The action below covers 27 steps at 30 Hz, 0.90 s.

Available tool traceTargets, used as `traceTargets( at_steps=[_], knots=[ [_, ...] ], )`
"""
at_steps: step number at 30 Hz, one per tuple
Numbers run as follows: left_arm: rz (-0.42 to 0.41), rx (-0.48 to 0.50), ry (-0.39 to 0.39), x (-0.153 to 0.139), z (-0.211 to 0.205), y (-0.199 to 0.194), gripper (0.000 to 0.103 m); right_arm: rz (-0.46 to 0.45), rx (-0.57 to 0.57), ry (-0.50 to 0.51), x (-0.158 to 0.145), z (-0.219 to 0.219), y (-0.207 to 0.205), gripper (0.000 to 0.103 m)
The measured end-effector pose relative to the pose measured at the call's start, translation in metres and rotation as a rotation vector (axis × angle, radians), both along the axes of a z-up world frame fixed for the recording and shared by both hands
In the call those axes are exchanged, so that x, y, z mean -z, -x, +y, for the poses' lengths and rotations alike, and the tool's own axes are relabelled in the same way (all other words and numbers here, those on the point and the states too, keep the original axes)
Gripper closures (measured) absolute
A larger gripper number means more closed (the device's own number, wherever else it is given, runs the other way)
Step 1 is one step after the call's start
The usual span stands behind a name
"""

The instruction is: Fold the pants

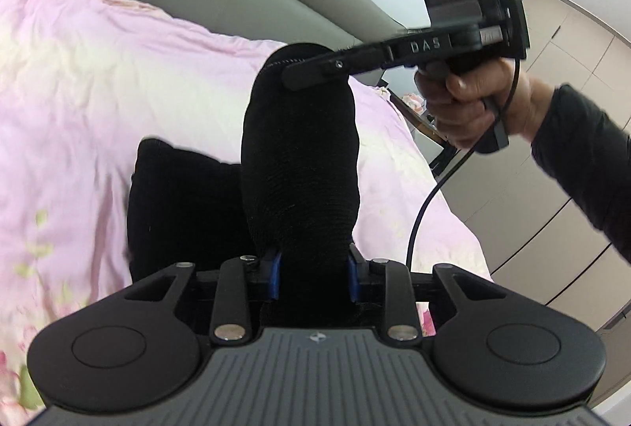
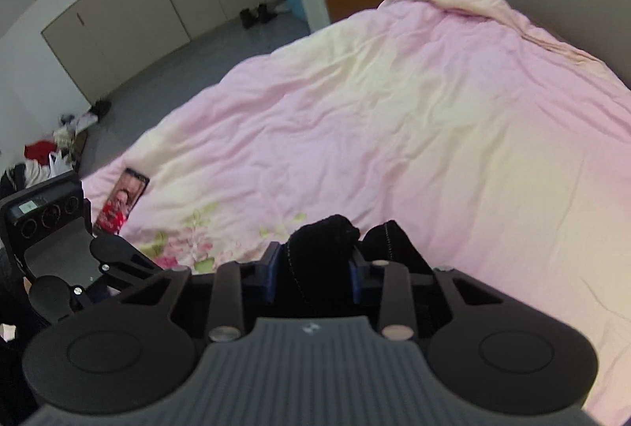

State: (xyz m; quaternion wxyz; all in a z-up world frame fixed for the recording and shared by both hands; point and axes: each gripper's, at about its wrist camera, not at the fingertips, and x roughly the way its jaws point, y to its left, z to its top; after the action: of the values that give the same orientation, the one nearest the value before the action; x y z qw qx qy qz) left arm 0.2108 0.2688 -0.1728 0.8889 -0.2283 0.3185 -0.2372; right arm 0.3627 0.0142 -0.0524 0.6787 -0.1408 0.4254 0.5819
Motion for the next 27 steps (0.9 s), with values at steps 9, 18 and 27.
traceTargets(
  at_steps=[9, 18, 27],
  knots=[
    [0.232, -0.092, 0.1, 0.07, 0.049, -0.006, 0.069, 0.033, -0.078, 0.137, 0.051, 0.1, 0.004, 0.073],
    [0.372, -0.131, 0.149, 0.117, 0.051, -0.011, 0.061, -0.002, -0.049, 0.312, 0.158, 0.17, 0.016, 0.052],
    [0.254, -0.248, 0.102, 0.063, 0.085, 0.016, 0.054, -0.239, 0.29, 0.077, 0.061, 0.018, 0.045, 0.045]
  ],
)
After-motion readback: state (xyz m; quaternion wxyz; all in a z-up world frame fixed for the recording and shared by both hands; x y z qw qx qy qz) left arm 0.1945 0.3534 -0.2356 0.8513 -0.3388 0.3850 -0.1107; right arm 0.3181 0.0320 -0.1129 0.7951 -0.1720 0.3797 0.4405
